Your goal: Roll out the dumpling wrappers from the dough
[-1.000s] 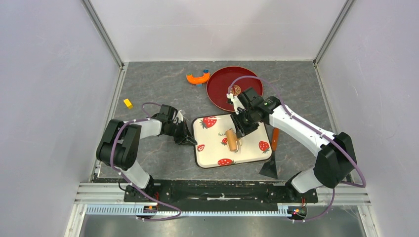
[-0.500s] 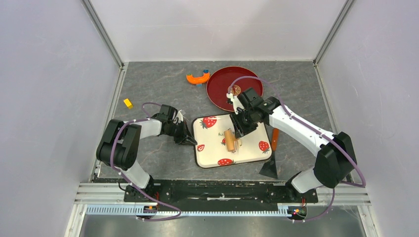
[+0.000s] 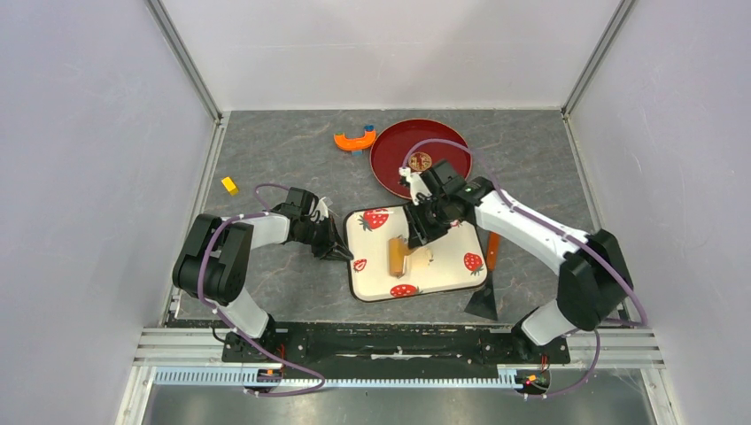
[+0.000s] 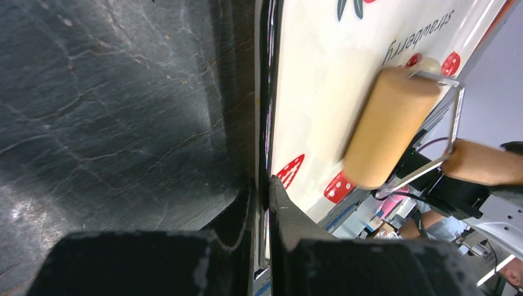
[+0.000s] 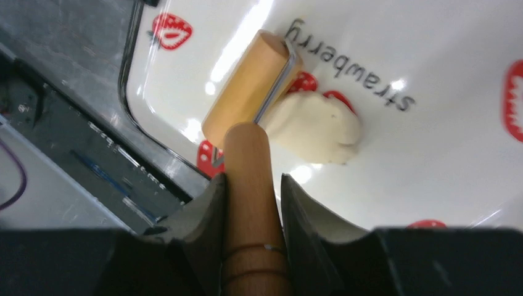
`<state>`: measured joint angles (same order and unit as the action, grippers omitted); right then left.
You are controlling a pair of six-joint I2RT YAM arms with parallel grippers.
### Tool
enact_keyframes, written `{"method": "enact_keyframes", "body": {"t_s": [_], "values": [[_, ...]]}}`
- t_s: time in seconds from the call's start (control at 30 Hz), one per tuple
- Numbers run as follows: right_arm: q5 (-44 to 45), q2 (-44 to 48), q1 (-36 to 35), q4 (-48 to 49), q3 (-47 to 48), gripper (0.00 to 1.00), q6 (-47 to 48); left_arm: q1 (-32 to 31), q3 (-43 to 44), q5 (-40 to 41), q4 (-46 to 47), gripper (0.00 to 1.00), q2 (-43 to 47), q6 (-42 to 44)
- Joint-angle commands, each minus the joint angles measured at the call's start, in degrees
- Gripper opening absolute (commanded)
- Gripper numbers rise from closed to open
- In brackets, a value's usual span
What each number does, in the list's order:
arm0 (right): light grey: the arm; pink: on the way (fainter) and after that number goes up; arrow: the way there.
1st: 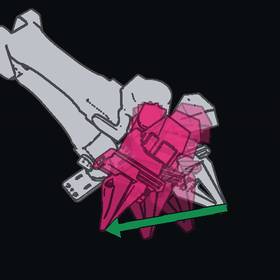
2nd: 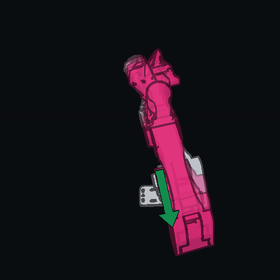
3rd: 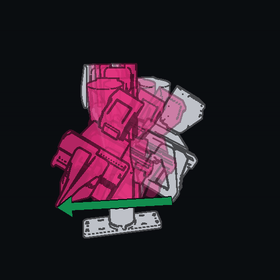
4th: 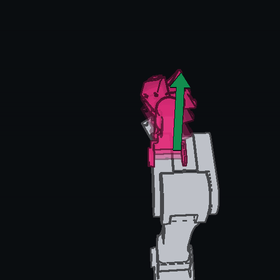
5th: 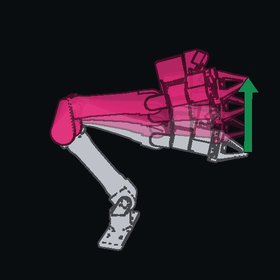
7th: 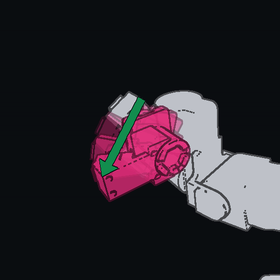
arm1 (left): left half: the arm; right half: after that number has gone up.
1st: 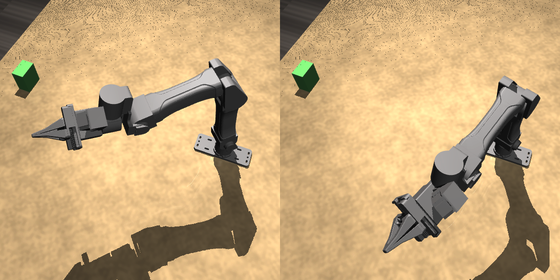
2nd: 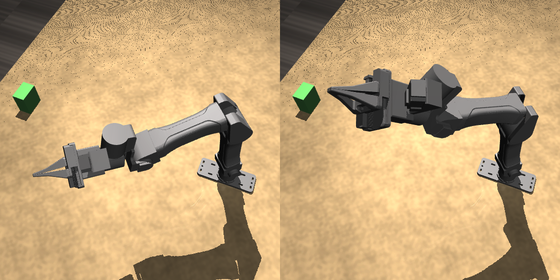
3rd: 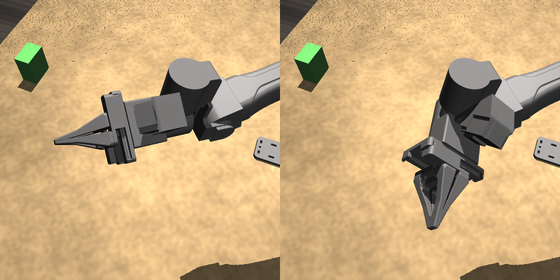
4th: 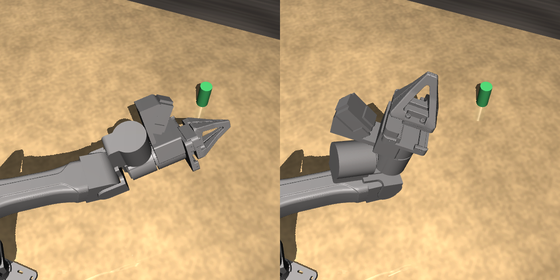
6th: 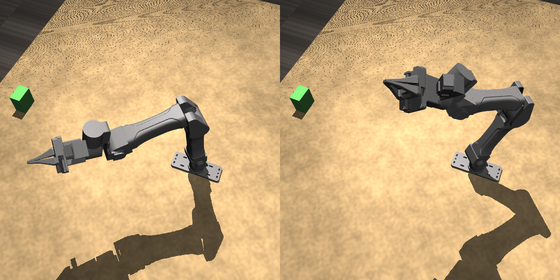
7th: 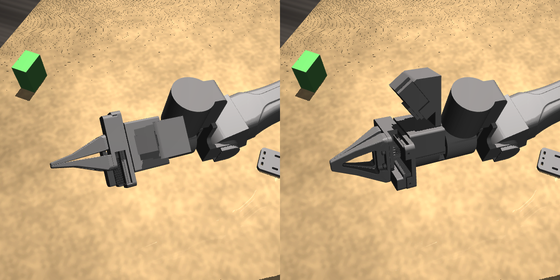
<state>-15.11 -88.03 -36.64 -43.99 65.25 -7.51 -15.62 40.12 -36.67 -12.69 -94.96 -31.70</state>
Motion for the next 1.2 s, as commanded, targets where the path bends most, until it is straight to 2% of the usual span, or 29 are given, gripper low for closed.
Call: {"method": "enact_keyframes", "body": {"t_s": [0.0, 0.2, 0.33, 0.5, 0.7, 0.87, 1.17], "values": [[11.52, -12.56, -2.02, -3.62, -9.35, 0.00, 3.10, -0.82, -3.28, 12.06, -2.78, 0.02, -3.84, 1.64], [9.73, -11.62, -1.98, -4.68, -5.01, 0.00, 3.90, -0.82, -3.22, 12.06, -2.78, 0.02, -3.83, 1.62], [3.30, -9.21, -2.03, -4.44, -0.46, 0.00, 6.89, -0.76, -3.22, 12.14, -2.78, 0.02, -3.87, 1.59], [-5.46, -5.37, -2.03, -3.83, 7.95, 0.00, 8.53, -0.76, -3.29, 12.18, -2.78, 0.02, -3.84, 1.63], [-7.47, -4.27, -1.33, -5.34, 18.29, 0.00, 5.54, -0.79, -2.75, 11.85, -3.31, 0.02, -3.66, 2.54], [-6.97, -3.69, -0.14, -6.81, 22.17, 0.00, 5.07, -0.82, 1.76, 12.39, -9.30, 0.02, -2.70, 5.55], [-1.84, -3.87, 3.07, -9.79, 22.16, 0.00, 7.02, -0.73, 13.61, 22.21, -23.90, 0.02, -3.78, 14.14]]}}
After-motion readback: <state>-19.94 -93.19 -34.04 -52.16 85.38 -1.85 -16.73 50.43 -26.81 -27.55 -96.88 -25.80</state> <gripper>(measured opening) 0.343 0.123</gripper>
